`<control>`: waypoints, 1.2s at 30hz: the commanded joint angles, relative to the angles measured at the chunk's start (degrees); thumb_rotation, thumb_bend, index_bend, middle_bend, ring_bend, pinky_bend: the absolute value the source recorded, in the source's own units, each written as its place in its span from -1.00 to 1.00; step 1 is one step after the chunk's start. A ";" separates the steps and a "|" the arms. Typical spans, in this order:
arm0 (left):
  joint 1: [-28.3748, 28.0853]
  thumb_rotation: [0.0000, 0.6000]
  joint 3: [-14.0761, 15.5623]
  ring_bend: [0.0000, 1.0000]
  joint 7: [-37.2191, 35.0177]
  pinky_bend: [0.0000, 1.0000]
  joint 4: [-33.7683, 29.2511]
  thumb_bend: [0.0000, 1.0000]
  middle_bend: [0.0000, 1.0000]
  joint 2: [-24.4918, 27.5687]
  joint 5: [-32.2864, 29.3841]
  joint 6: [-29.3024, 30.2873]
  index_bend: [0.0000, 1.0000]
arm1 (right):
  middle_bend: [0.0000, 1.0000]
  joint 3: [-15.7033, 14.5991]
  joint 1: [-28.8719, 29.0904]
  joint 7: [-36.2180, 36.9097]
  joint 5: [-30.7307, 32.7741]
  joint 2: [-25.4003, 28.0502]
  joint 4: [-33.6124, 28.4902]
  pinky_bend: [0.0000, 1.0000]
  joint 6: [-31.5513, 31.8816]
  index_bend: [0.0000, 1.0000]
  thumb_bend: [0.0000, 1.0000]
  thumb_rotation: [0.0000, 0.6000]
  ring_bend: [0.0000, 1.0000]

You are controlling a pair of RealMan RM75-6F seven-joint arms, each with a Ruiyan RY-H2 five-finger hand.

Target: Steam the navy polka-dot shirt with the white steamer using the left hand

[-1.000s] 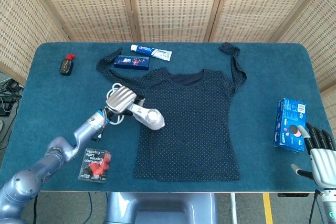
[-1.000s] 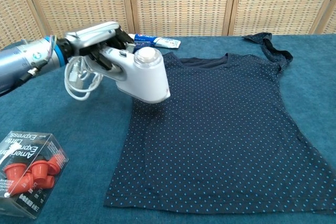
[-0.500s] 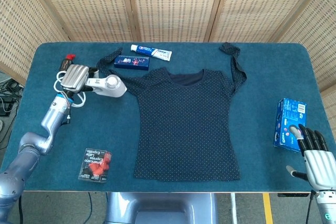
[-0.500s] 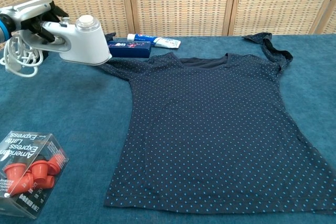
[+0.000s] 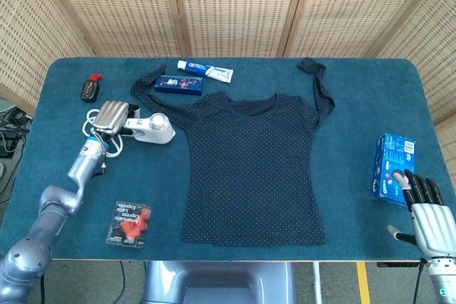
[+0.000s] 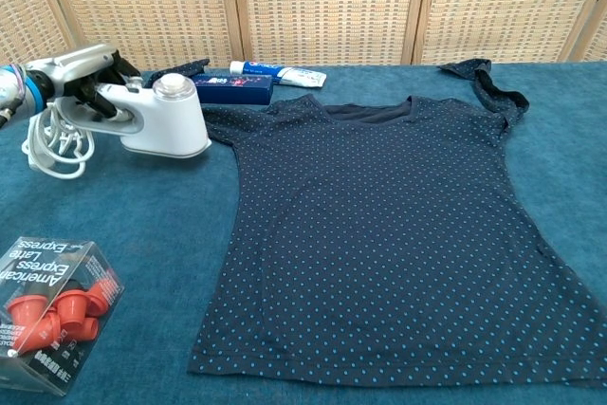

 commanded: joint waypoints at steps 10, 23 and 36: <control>0.30 1.00 1.90 -0.14 1.08 0.04 1.95 -0.93 -0.16 -2.32 2.11 0.03 -0.19 | -1.00 -0.02 -0.01 0.86 -0.11 0.30 0.09 -1.00 0.05 -0.94 -1.00 1.00 -1.00; 1.87 1.00 2.92 -1.00 1.43 -0.95 -4.07 -1.00 -1.00 1.51 3.41 2.36 -1.00 | -1.00 -0.37 -0.30 1.42 -1.30 0.77 -0.43 -1.00 0.89 -0.94 -1.00 1.00 -1.00; 7.26 1.00 3.37 -1.00 4.65 -1.00 -22.95 -1.00 -1.00 14.75 4.71 13.75 -1.00 | -1.00 -1.25 -1.17 1.34 -4.24 1.36 -1.71 -1.00 3.20 -0.94 -1.00 1.00 -1.00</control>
